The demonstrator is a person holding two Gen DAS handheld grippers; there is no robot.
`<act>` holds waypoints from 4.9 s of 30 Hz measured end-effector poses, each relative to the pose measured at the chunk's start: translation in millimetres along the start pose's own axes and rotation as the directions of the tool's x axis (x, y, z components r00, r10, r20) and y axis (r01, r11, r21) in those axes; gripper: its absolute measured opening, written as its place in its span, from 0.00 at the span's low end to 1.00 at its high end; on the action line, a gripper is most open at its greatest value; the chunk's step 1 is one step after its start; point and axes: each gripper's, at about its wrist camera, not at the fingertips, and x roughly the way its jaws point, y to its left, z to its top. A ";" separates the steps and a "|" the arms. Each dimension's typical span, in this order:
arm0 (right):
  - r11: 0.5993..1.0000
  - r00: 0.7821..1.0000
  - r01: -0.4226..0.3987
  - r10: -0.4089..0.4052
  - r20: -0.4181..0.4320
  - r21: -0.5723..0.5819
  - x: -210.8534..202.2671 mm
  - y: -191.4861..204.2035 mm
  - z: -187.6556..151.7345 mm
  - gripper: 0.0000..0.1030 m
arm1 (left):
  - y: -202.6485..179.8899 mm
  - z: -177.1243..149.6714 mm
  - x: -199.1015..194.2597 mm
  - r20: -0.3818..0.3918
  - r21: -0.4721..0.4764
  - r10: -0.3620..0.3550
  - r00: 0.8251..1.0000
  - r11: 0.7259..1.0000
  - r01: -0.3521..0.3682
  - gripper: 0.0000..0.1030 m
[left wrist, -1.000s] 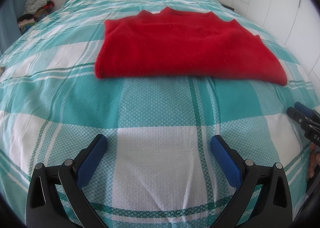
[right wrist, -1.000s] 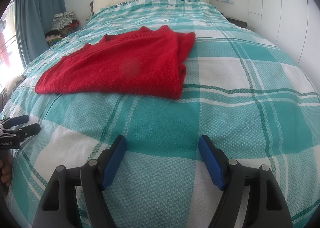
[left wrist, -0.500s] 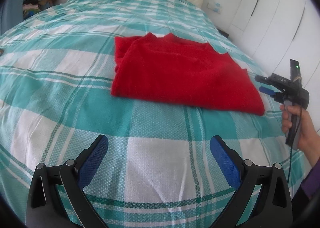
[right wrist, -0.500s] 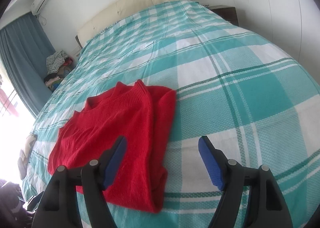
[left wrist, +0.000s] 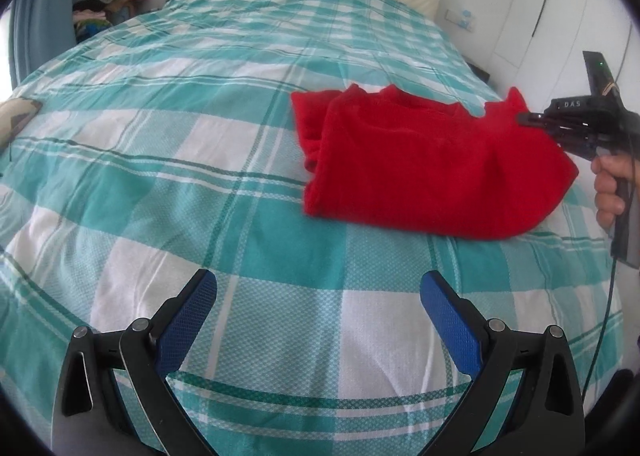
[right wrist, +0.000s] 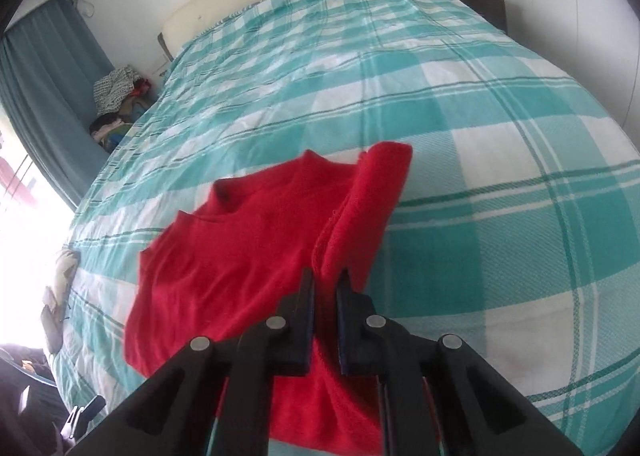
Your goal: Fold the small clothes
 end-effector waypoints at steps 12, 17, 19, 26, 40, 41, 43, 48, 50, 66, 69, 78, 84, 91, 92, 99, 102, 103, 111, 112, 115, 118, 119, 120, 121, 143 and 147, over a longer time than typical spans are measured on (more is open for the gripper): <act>0.985 0.988 -0.071 0.049 -0.146 -0.154 116.2 191.8 -19.3 0.09 | 68.0 18.4 -9.3 0.056 -0.147 0.136 0.989 0.981 -0.126 0.99; 0.979 0.950 -0.171 0.134 -0.283 -0.111 150.2 201.9 -36.7 0.19 | 72.6 17.5 -7.9 0.035 -0.160 0.115 0.993 0.981 -0.108 0.99; 0.962 0.920 -0.268 0.239 -0.311 -0.054 140.7 194.6 -34.7 0.26 | 75.5 18.0 -9.8 0.035 -0.173 0.109 0.993 0.980 -0.102 0.99; 0.958 0.984 -0.150 0.120 -0.135 -0.243 72.4 171.2 -14.6 0.38 | 81.6 18.8 -12.9 0.037 -0.217 0.083 0.996 0.973 -0.073 0.99; 0.779 0.937 -0.325 0.189 -0.293 -0.536 86.6 198.9 -112.6 0.31 | 73.0 12.6 -1.6 0.004 -0.200 0.073 0.997 0.977 -0.071 0.99; 0.785 0.941 -0.324 0.210 -0.266 -0.528 72.0 191.3 -105.3 0.31 | 73.1 13.2 -2.8 0.008 -0.200 0.071 0.997 0.977 -0.068 0.99; 0.821 0.955 -0.291 0.217 -0.202 -0.491 47.0 168.4 -89.0 0.31 | 72.4 14.2 -5.0 0.014 -0.197 0.071 0.997 0.978 -0.067 0.99; 0.895 0.971 -0.196 0.122 -0.203 -0.401 38.9 113.4 -81.1 0.31 | 69.3 13.0 -4.3 0.011 -0.188 0.068 0.998 0.980 -0.065 0.99; 0.907 0.961 -0.166 0.062 -0.269 -0.387 54.7 97.6 -98.9 0.29 | 68.8 11.2 -2.8 0.005 -0.185 0.074 0.997 0.980 -0.072 0.99; 0.944 0.990 -0.076 0.031 -0.141 -0.321 -4.1 55.9 -170.3 0.55 | 50.8 4.3 6.3 -0.013 -0.109 0.134 0.991 0.985 -0.135 0.99; 0.954 0.989 -0.077 0.036 -0.144 -0.289 -5.4 48.1 -177.9 0.55 | 47.5 4.2 5.9 -0.005 -0.084 0.157 0.988 0.984 -0.156 0.99; 0.958 0.991 -0.083 0.050 -0.126 -0.273 -3.5 45.4 -180.8 0.55 | 41.4 8.7 9.6 -0.013 -0.036 0.163 0.987 0.986 -0.163 0.99; 0.978 0.997 -0.063 0.053 -0.054 -0.200 1.6 28.0 -141.2 0.55 | 31.3 79.8 34.5 -0.019 -0.149 -0.178 0.984 0.974 0.174 0.99; 0.985 0.985 -0.172 0.172 0.021 0.018 39.5 6.5 -58.8 0.61 | 9.6 120.1 134.0 -0.210 -0.063 -0.047 0.977 0.997 0.035 0.99; 0.979 0.980 -0.197 0.197 0.004 0.045 50.5 5.3 -51.4 0.62 | 11.3 119.2 140.1 -0.219 -0.051 -0.019 0.975 0.999 0.007 0.99; 0.957 0.954 -0.274 0.283 -0.102 0.099 121.5 24.7 -30.9 0.61 | 24.8 113.5 152.8 -0.235 -0.108 -0.096 0.967 0.992 0.073 0.98; 0.986 0.984 -0.157 0.151 -0.092 -0.063 125.7 52.5 -32.9 0.46 | 19.3 110.1 153.7 -0.230 -0.090 -0.097 0.968 0.993 0.078 0.80; 0.985 0.991 -0.112 0.102 -0.081 -0.131 124.5 63.6 -35.7 0.43 | 15.2 109.3 153.9 -0.229 -0.080 -0.113 0.967 0.992 0.097 0.64; 0.888 0.989 0.144 -0.111 0.099 -0.438 103.3 118.3 -53.0 0.21 | 1.1 117.1 132.1 -0.184 -0.049 -0.154 0.971 0.988 0.147 0.18; 0.890 0.988 0.141 -0.100 0.117 -0.434 97.7 120.2 -51.2 0.21 | 3.1 121.6 125.4 -0.169 -0.057 -0.166 0.972 0.986 0.158 0.18; 0.891 0.983 0.127 -0.056 0.173 -0.436 75.4 129.8 -43.9 0.21 | 3.4 139.9 101.4 -0.114 -0.046 -0.185 0.976 0.982 0.181 0.18; 0.889 0.972 0.102 0.007 0.237 -0.447 51.2 147.5 -29.4 0.21 | 0.7 160.9 68.3 -0.032 -0.014 -0.182 0.983 0.983 0.182 0.17; 0.888 0.965 0.092 0.032 0.261 -0.450 42.4 152.9 -23.2 0.21 | -0.2 167.8 57.9 -0.007 -0.007 -0.185 0.983 0.983 0.184 0.17; 0.888 0.959 0.078 0.057 0.278 -0.453 34.5 158.0 -17.3 0.21 | -0.6 173.6 48.9 0.014 0.001 -0.185 0.983 0.983 0.185 0.18; 0.888 0.955 0.066 0.076 0.286 -0.455 29.9 163.3 -10.9 0.21 | -1.3 177.4 42.3 0.028 0.012 -0.184 0.983 0.983 0.183 0.18; 0.927 0.982 0.123 -0.063 0.177 -0.354 -50.2 111.4 -89.1 0.94 | -26.5 76.3 -52.7 0.302 0.150 0.292 0.907 0.926 -0.348 1.00; 0.924 0.981 0.132 -0.070 0.180 -0.358 -74.2 119.6 -108.3 0.95 | -34.0 54.6 -73.2 0.276 0.139 0.260 0.925 0.942 -0.306 1.00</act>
